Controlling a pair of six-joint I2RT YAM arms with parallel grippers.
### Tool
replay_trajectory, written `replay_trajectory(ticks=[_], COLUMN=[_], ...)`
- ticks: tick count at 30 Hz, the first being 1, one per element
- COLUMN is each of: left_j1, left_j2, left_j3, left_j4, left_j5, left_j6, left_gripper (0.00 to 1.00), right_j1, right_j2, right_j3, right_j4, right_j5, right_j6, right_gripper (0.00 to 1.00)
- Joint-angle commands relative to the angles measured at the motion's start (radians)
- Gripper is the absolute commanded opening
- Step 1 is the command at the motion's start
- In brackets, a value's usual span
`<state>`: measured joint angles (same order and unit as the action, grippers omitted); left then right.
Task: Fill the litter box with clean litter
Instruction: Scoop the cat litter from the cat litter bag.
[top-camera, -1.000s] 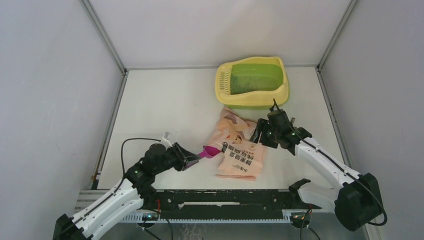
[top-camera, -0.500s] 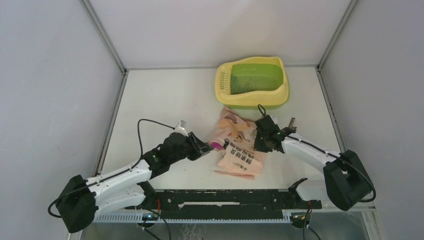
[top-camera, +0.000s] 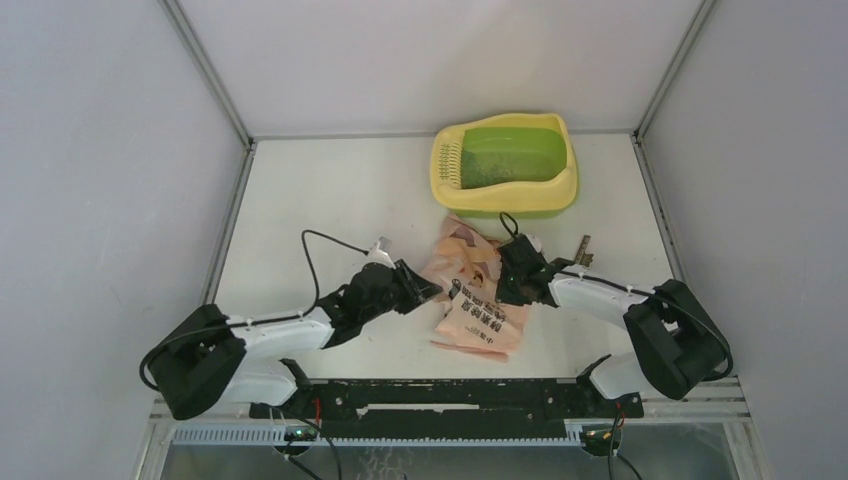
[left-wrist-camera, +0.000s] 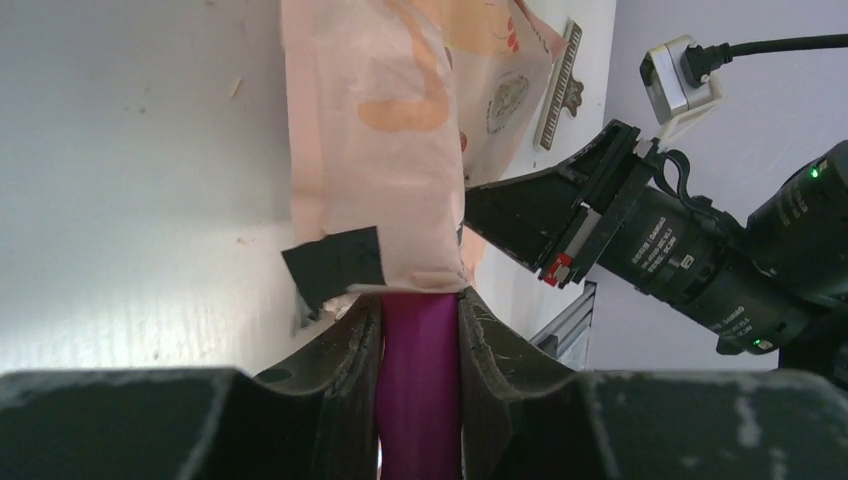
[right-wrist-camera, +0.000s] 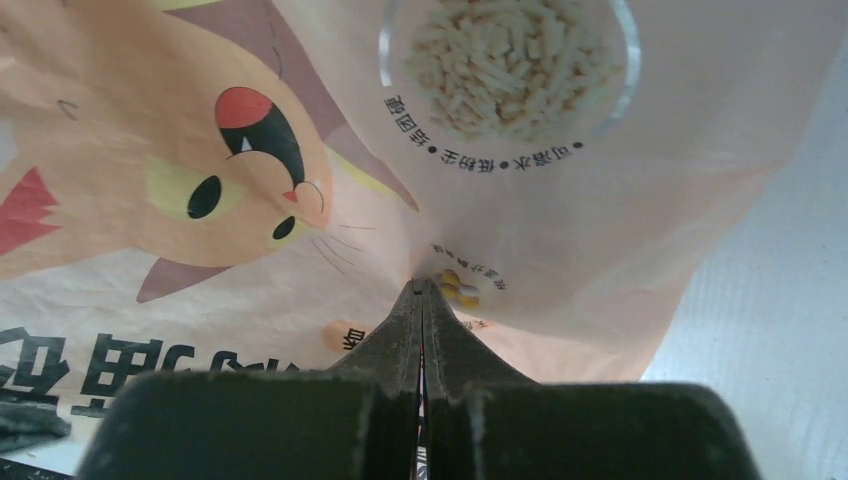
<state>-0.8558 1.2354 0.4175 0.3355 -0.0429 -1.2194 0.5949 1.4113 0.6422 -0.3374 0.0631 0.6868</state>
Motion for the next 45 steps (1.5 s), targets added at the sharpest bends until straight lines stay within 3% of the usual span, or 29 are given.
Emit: replay_trajectory(ticks=[1, 7, 19, 26, 32, 45], left_j1=[-0.004, -0.004, -0.005, -0.005, -0.004, -0.002], left_j2=[0.108, 0.311, 0.489, 0.399, 0.368, 0.035], left_j3=[0.063, 0.089, 0.035, -0.113, -0.250, -0.596], left_j4=[0.179, 0.398, 0.827, 0.908, 1.075, 1.043], left_j5=[-0.009, 0.070, 0.141, 0.177, 0.256, 0.194], left_j6=[0.027, -0.029, -0.074, -0.111, -0.199, -0.211], left_gripper=[0.00, 0.00, 0.00, 0.00, 0.01, 0.01], right_j1=[0.026, 0.030, 0.025, 0.011, -0.005, -0.017], right_j2=[0.055, 0.068, 0.047, 0.032, 0.014, -0.020], right_j3=[-0.042, -0.056, -0.073, -0.073, -0.073, -0.071], right_j4=[-0.004, 0.011, 0.011, 0.000, -0.002, -0.028], right_j5=[-0.021, -0.025, -0.029, -0.023, -0.031, -0.020], right_j6=[0.008, 0.002, -0.006, -0.016, -0.011, -0.010], right_gripper=[0.00, 0.00, 0.00, 0.00, 0.00, 0.00])
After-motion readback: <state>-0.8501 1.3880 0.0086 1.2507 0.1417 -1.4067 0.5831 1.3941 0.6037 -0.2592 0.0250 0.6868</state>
